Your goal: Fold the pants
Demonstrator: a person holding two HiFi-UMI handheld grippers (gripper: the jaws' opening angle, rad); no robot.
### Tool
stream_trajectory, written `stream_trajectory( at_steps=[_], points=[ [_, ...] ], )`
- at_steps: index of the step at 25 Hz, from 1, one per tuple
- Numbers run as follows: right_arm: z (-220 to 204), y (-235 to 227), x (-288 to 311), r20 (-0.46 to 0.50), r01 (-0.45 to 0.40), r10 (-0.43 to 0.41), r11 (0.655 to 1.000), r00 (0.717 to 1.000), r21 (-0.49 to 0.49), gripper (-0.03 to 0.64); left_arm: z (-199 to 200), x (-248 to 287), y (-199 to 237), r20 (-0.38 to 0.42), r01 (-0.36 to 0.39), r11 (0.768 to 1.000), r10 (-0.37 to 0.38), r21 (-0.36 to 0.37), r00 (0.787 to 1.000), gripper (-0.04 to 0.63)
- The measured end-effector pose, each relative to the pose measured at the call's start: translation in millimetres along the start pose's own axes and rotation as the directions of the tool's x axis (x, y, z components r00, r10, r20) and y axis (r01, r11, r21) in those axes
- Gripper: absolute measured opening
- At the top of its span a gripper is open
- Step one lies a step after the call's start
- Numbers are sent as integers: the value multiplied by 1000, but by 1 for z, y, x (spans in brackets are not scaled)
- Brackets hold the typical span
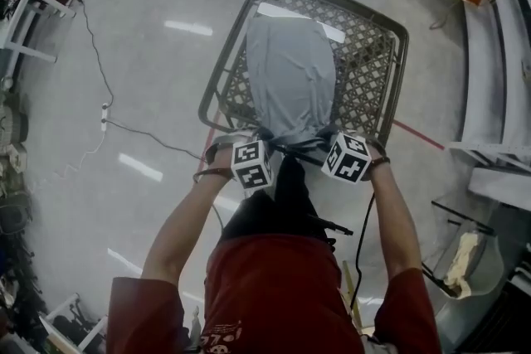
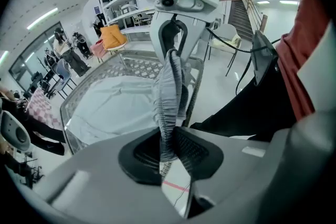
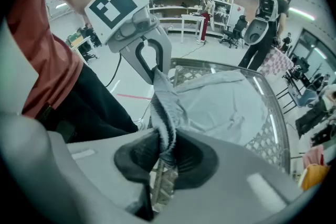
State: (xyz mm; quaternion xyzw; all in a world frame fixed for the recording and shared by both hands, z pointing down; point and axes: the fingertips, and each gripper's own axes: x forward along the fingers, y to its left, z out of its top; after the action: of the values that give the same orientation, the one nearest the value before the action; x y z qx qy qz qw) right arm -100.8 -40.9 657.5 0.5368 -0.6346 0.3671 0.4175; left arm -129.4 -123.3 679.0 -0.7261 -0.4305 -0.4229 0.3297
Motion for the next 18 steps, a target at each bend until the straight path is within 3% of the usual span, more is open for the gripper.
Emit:
stream_trajectory(
  at_steps=[9, 18],
  points=[
    [30, -112, -22, 55, 44, -43, 999, 998, -27, 57, 22, -11, 109, -4, -61, 996, 61, -63, 998, 63],
    [40, -218, -6, 82, 27, -26, 999, 996, -17, 57, 24, 16, 218, -38, -96, 987, 92, -131, 995, 63]
  ],
)
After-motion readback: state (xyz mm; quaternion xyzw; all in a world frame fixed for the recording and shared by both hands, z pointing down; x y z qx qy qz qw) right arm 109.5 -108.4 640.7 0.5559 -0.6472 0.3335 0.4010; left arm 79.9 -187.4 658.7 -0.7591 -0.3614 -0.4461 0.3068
